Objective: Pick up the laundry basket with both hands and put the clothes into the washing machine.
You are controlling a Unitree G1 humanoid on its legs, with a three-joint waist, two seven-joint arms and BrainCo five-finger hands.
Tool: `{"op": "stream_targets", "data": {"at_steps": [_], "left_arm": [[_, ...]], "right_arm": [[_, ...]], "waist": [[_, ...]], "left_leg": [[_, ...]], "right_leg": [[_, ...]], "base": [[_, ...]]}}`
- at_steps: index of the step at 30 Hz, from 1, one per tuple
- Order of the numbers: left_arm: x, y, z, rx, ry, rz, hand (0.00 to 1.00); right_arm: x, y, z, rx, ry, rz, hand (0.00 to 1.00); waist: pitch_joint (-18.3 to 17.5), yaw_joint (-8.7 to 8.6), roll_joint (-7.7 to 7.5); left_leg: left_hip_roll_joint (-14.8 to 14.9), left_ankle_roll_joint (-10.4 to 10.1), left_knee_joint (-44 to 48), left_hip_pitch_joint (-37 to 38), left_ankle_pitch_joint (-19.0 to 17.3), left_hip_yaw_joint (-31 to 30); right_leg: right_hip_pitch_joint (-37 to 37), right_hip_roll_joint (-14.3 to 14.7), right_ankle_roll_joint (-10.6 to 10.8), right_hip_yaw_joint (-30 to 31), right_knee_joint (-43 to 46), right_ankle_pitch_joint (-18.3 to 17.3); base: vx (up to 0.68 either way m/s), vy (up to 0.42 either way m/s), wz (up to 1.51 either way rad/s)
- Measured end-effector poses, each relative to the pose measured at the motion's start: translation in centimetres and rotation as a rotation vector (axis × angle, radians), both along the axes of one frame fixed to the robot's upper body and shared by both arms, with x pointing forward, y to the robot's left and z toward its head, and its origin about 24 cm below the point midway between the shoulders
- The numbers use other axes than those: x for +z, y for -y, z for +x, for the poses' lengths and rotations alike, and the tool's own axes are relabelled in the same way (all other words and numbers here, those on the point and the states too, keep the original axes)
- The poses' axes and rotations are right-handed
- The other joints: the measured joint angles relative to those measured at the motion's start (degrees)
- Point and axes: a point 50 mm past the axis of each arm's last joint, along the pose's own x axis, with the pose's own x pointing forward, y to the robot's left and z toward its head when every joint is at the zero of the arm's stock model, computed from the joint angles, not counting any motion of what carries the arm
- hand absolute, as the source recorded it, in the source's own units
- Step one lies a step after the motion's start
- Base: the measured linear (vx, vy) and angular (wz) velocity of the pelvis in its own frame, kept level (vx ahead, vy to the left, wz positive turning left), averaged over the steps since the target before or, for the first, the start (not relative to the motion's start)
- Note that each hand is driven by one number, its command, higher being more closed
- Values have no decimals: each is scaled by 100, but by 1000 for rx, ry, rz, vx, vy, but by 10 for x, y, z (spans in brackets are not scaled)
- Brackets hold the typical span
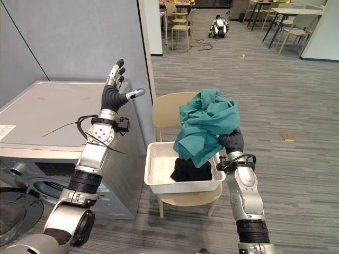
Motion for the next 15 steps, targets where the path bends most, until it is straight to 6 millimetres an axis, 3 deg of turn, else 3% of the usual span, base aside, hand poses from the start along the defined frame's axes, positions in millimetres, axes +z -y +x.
{"op": "stream_targets", "data": {"at_steps": [5,8,12,15], "left_arm": [[-2,0,0,-7,-10,3,0],[-11,11,0,-65,-46,42,0],[-46,37,3,-181,-207,133,0],[-61,49,2,-238,-277,189,0]], "right_arm": [[0,0,0,2,0,0,100],[0,-1,0,3,-1,-1,100],[0,-3,0,22,0,-5,100],[0,-4,0,32,1,-9,100]], "waist": [[7,-6,11],[7,-2,11],[8,-1,9],[11,-20,5]], "left_leg": [[-1,0,0,0,0,0],[1,0,1,-1,0,-16],[-2,-1,1,-1,-1,-25],[2,-5,1,-2,-4,-20]], "right_leg": [[0,0,0,0,0,0],[7,-4,0,5,-2,0],[7,-12,-1,11,-6,1],[4,-8,-2,14,-12,1]], "base": [[0,0,0],[0,0,2],[0,0,1],[0,0,0]]}}
